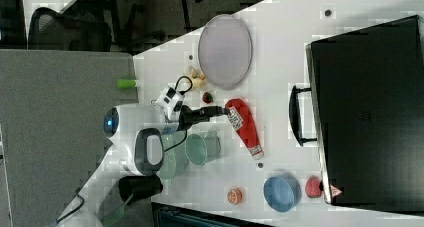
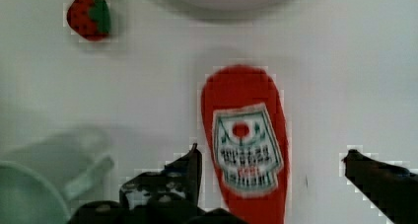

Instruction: Pick Ketchup from the table and place it in strainer.

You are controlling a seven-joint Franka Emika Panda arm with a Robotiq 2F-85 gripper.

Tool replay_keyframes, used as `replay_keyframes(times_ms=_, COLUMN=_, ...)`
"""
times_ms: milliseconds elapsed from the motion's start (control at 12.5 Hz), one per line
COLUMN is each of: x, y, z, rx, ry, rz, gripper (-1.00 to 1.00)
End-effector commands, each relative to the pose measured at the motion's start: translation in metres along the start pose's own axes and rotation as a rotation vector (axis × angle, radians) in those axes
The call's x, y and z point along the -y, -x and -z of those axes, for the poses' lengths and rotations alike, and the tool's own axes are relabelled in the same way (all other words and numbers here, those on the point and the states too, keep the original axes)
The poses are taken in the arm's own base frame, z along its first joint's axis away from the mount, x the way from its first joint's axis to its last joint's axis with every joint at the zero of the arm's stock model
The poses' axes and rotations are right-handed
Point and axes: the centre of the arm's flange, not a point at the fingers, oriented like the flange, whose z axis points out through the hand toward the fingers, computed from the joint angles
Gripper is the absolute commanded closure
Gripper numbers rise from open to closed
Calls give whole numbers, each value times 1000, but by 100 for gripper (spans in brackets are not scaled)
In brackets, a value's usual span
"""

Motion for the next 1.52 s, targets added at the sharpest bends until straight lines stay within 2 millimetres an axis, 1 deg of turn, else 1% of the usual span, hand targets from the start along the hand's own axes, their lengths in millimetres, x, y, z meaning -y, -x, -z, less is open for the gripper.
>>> replay_keyframes(times_ms=80, x=1, y=18, z=-61, rx=61, ry=-24, rz=47, gripper=-100)
replay_keyframes(times_ms=240, x=0, y=23, z=-85, rx=60, ry=-30, rz=41, gripper=-100)
replay_keyframes(times_ms=400, x=0, y=25, z=-105, rx=49, ry=-35, rz=37, gripper=-100)
replay_keyframes(times_ms=480, x=0, y=25, z=-112, rx=48, ry=-37, rz=36, gripper=-93)
replay_keyframes(times_ms=560, x=0, y=25, z=-116, rx=41, ry=-38, rz=36, gripper=-69)
replay_keyframes(times_ms=640, x=1, y=24, z=-115, rx=35, ry=-37, rz=37, gripper=-43)
replay_keyframes(times_ms=720, x=1, y=24, z=-114, rx=35, ry=-37, rz=38, gripper=-25)
replay_keyframes(times_ms=800, x=2, y=20, z=-108, rx=21, ry=-34, rz=42, gripper=-25)
replay_keyframes(times_ms=960, x=2, y=14, z=-86, rx=-11, ry=-23, rz=45, gripper=-25)
replay_keyframes(times_ms=1040, x=4, y=11, z=-69, rx=-25, ry=-17, rz=51, gripper=-25)
replay_keyframes(times_ms=1280, x=23, y=2, z=-1, rx=-30, ry=-1, rz=84, gripper=-25)
replay_keyframes(times_ms=1520, x=46, y=1, z=74, rx=-9, ry=19, rz=73, gripper=-25)
